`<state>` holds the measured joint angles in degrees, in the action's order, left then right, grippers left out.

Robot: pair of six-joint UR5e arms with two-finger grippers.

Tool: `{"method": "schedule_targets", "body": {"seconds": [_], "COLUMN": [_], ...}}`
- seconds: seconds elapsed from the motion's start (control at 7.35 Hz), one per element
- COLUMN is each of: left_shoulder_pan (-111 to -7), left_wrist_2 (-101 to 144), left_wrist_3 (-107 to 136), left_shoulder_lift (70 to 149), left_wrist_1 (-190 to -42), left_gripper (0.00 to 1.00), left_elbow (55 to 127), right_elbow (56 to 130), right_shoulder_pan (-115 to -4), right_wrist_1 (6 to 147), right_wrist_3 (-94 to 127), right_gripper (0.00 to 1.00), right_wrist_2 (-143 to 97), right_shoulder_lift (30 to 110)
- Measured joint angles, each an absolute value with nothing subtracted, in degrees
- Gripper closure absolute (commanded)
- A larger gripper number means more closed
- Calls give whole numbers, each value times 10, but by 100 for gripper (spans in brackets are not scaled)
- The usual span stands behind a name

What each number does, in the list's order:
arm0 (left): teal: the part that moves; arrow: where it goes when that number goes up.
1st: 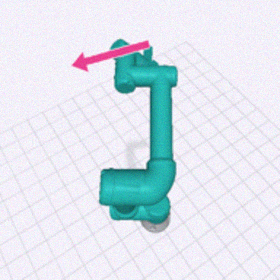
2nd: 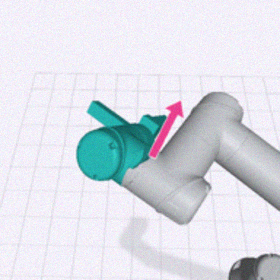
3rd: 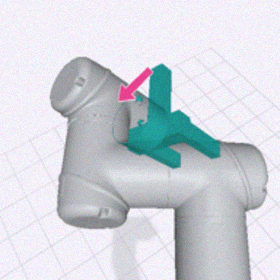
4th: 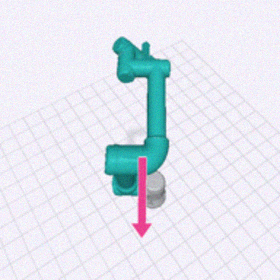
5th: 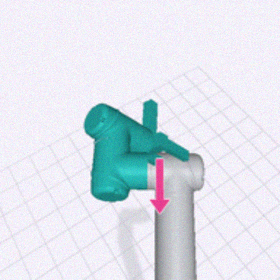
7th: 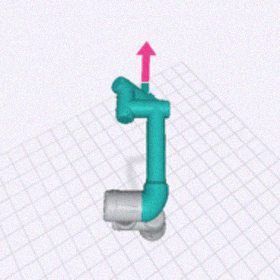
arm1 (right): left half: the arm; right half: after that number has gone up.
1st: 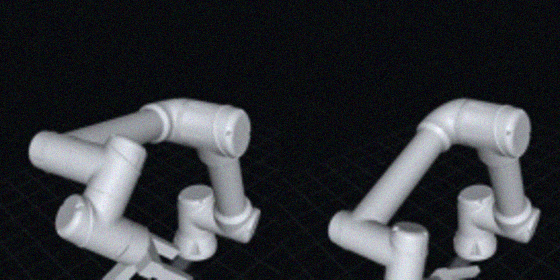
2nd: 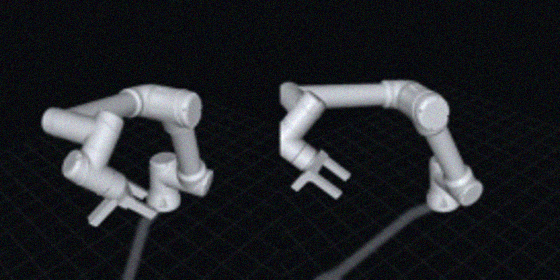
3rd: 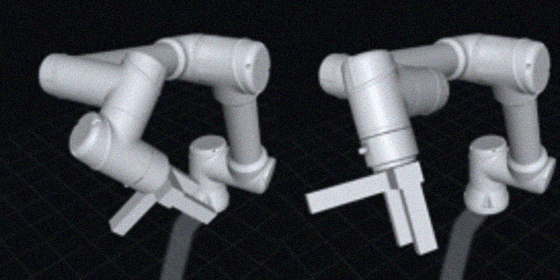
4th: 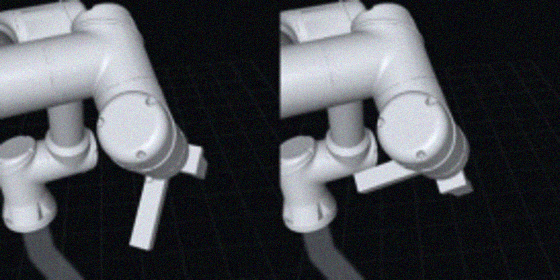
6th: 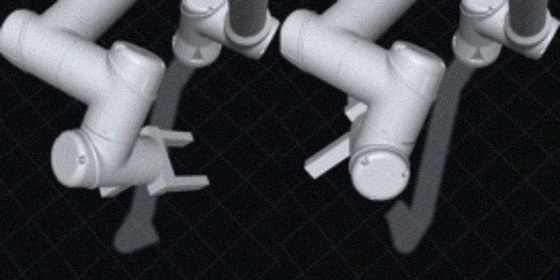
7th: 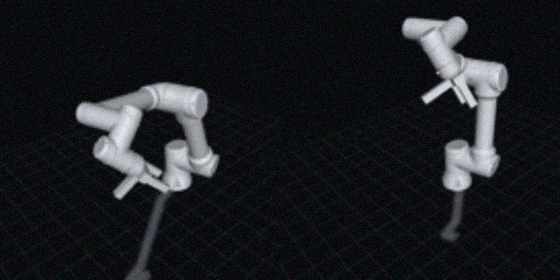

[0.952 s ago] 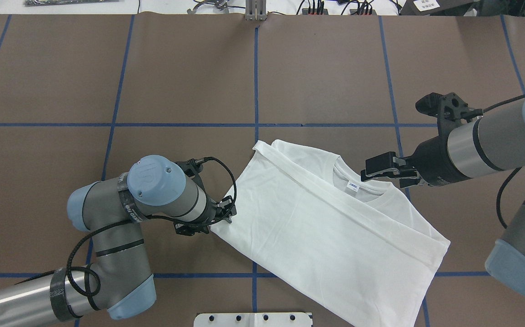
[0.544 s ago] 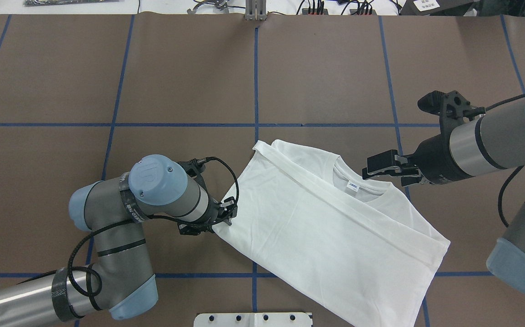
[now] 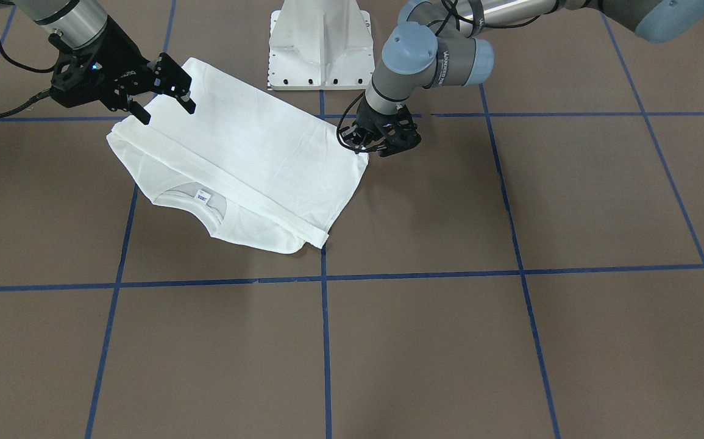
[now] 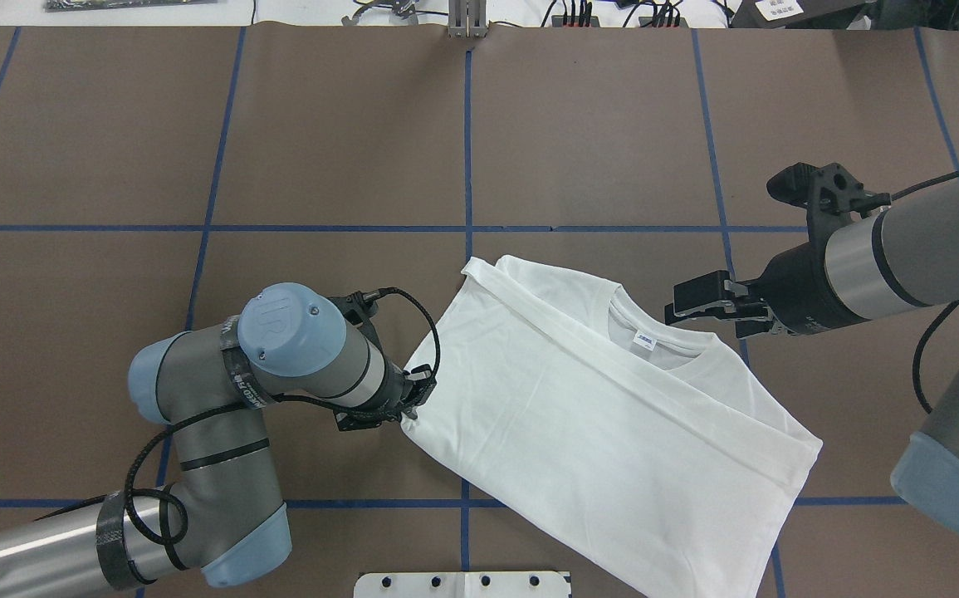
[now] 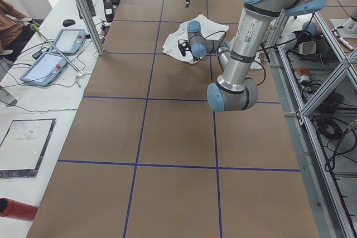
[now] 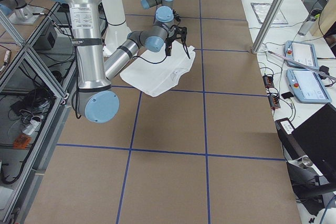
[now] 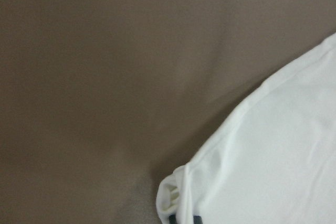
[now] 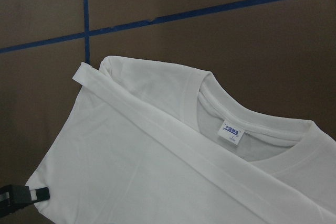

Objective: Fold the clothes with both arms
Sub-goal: 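Drag the shirt corner with the left gripper away from the robot, rotating it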

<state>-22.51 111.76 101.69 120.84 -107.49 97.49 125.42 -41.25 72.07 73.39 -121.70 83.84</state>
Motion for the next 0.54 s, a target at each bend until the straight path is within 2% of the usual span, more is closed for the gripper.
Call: {"method": "schedule_targets", "body": {"seconds": [0.54], "left_shoulder_pan": [-292], "left_wrist_2": [1111], "left_wrist_3": [994], "left_shoulder_lift": [1209], "left_wrist_1": [-1070], "left_gripper": [100], "left_elbow": [963], "right_elbow": [1252], "right_shoulder_pan": [-413], "right_wrist_1": [721], "right_wrist_3": [734], "right_gripper": [0], "right_wrist_2": [-1216], "right_shoulder_lift": [839]}}
